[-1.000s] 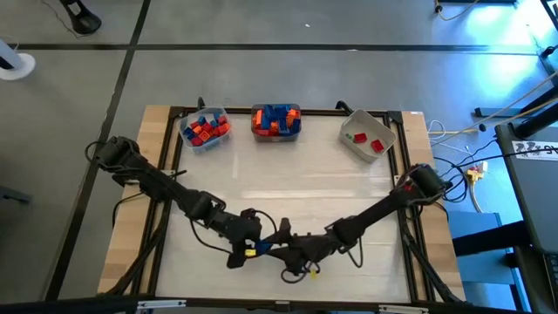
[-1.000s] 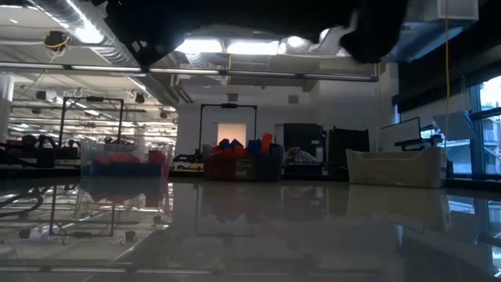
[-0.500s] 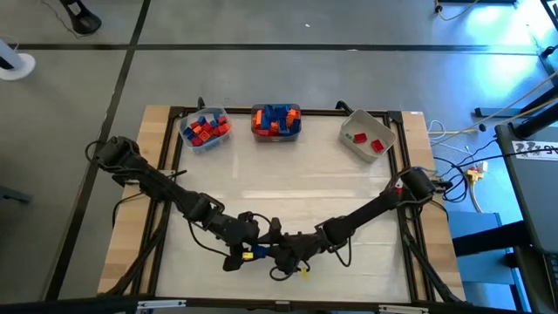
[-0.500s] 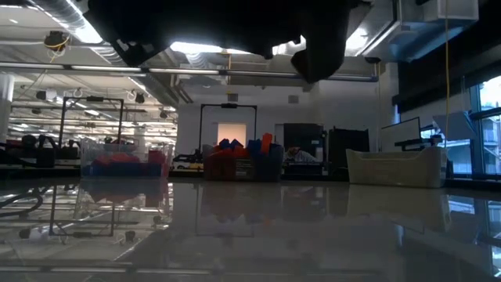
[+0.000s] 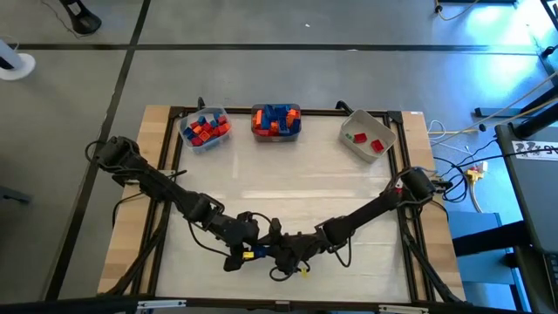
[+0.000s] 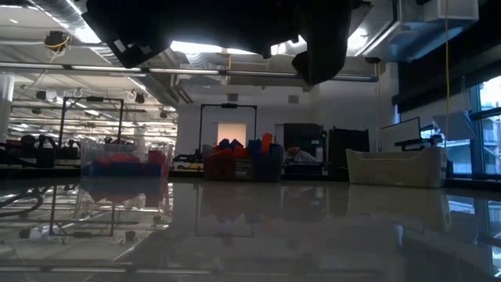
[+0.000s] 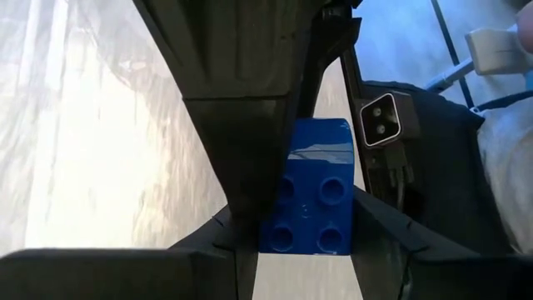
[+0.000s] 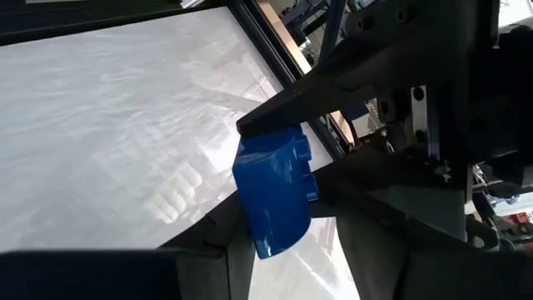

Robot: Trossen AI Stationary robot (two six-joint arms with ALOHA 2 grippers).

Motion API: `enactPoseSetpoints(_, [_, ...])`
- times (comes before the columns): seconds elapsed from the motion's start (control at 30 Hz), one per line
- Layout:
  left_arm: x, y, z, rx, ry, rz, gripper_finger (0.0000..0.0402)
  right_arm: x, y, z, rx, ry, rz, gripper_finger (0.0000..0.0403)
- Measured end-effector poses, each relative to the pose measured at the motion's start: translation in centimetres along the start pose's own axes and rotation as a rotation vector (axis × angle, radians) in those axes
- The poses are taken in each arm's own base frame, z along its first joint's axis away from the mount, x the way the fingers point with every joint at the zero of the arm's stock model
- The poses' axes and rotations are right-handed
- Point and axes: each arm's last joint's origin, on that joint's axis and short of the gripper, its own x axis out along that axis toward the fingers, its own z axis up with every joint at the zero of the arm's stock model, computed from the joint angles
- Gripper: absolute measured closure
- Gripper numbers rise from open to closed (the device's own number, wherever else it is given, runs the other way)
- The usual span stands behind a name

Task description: Sort blocks by size

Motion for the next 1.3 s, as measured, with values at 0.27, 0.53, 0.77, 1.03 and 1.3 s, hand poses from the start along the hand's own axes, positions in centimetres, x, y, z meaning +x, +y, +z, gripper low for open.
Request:
enactPoseSetpoints(0.27, [0.0,0.4,0.1,-0.008,0.001,0.014,0.027,0.0,0.1,0.2,-0.024,-0.035,0.028,0.0249])
enactPoseSetpoints(0.53, [-0.1,0.8,0.8,-0.02,-0.039,0.025,0.027,-0.3,0.4,0.9,-0.12,-0.052,-0.003,0.0249])
enactPoseSetpoints(0.77, [0.0,0.9,0.8,-0.007,-0.029,0.004,0.027,0.1,0.0,-0.1,-0.099,-0.009,0.021,0.0249])
enactPoseSetpoints(1.03, [0.0,0.8,0.8,0.004,-0.019,-0.016,0.0259,0.1,0.0,-0.1,-0.109,-0.006,0.031,0.0303])
enactPoseSetpoints(1.3, [0.0,0.8,0.8,0.003,-0.02,-0.018,0.0229,0.0,0.2,-0.4,-0.101,0.037,0.029,0.031])
